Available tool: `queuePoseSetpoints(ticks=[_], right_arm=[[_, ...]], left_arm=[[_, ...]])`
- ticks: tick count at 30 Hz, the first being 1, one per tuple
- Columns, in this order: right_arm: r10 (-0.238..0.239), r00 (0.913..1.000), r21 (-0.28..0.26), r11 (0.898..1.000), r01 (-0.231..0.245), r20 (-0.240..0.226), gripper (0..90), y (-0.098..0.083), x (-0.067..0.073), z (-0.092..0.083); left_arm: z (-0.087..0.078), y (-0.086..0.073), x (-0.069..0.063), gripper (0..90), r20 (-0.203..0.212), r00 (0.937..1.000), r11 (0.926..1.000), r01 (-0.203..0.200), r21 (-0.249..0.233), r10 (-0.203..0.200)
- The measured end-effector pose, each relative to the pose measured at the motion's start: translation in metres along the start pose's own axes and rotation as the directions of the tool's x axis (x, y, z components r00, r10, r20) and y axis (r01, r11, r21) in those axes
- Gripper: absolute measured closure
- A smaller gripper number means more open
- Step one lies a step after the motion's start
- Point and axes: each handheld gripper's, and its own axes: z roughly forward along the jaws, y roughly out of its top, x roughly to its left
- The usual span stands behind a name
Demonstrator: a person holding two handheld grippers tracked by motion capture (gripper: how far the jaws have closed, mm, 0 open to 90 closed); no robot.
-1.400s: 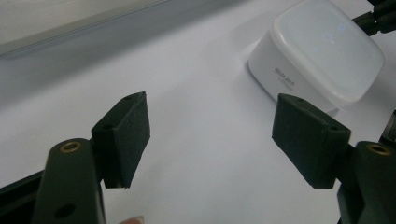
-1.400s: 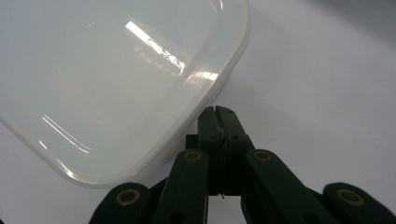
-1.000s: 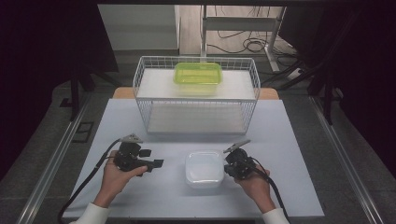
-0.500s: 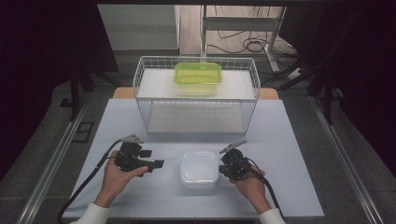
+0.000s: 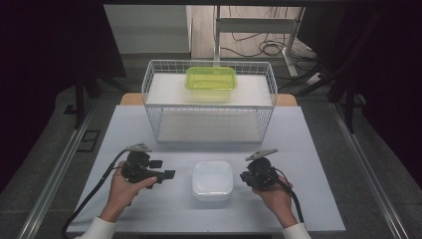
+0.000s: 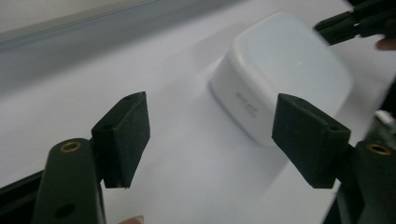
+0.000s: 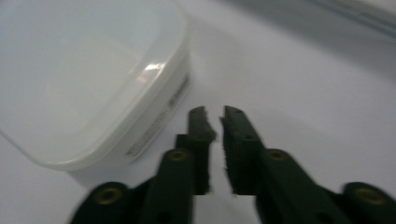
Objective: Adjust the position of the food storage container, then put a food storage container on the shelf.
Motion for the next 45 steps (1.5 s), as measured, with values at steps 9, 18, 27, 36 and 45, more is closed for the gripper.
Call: queuePoseSetpoints(ticks=[9,18,27,36,45], right_arm=[[0.139,0.9836,-0.130,0.980,-0.154,-0.115,30.5,-0.008,-0.021,-0.028],[0.136,0.9563,-0.176,0.967,-0.185,-0.259,26.8,-0.011,-0.027,-0.039],[0.166,0.9276,-0.174,0.956,-0.234,-0.335,25.7,-0.013,-0.029,-0.033],[0.168,0.9267,-0.144,0.963,-0.227,-0.336,26.8,-0.012,-0.026,-0.024],[0.168,0.9183,-0.115,0.968,-0.222,-0.359,30.0,-0.011,-0.021,-0.014]], left_arm=[[-0.005,0.000,-0.005,29.6,0.012,0.9996,0.9983,0.028,-0.051,-0.028],[-0.006,-0.002,-0.010,28.4,0.021,0.9992,0.9974,0.036,-0.062,-0.035],[0.001,-0.004,-0.012,26.9,0.034,0.9974,0.9960,0.065,-0.061,-0.063],[0.017,-0.008,-0.016,27.0,0.064,0.9915,0.9917,0.117,-0.054,-0.113],[0.026,-0.009,-0.016,27.4,0.094,0.9844,0.9877,0.153,-0.032,-0.149]])
